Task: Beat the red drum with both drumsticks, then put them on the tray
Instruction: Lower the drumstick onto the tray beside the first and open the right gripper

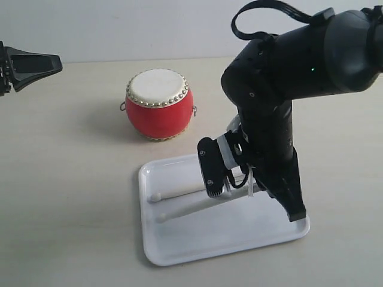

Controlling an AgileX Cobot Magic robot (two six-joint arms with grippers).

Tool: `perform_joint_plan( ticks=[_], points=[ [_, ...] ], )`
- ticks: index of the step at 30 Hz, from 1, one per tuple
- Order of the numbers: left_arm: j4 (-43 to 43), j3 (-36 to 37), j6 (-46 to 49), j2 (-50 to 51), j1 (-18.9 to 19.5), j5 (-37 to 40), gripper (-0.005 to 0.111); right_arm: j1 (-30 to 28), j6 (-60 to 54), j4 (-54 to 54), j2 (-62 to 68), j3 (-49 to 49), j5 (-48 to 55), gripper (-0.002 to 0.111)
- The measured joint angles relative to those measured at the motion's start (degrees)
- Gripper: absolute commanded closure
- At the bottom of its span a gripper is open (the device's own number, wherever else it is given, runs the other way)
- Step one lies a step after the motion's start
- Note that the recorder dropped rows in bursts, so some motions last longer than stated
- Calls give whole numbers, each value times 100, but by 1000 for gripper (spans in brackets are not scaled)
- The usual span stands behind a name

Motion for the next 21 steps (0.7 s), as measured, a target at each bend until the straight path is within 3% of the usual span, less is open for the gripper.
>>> perform_joint_plan(
  ticks=[14, 21],
  points=[
    [10, 0, 0, 0, 0, 0, 106, 0, 38, -90, 721, -81, -90, 108],
    [13, 0, 0, 0, 0, 0, 106, 0, 70, 108, 721, -108, -157, 93]
  ],
)
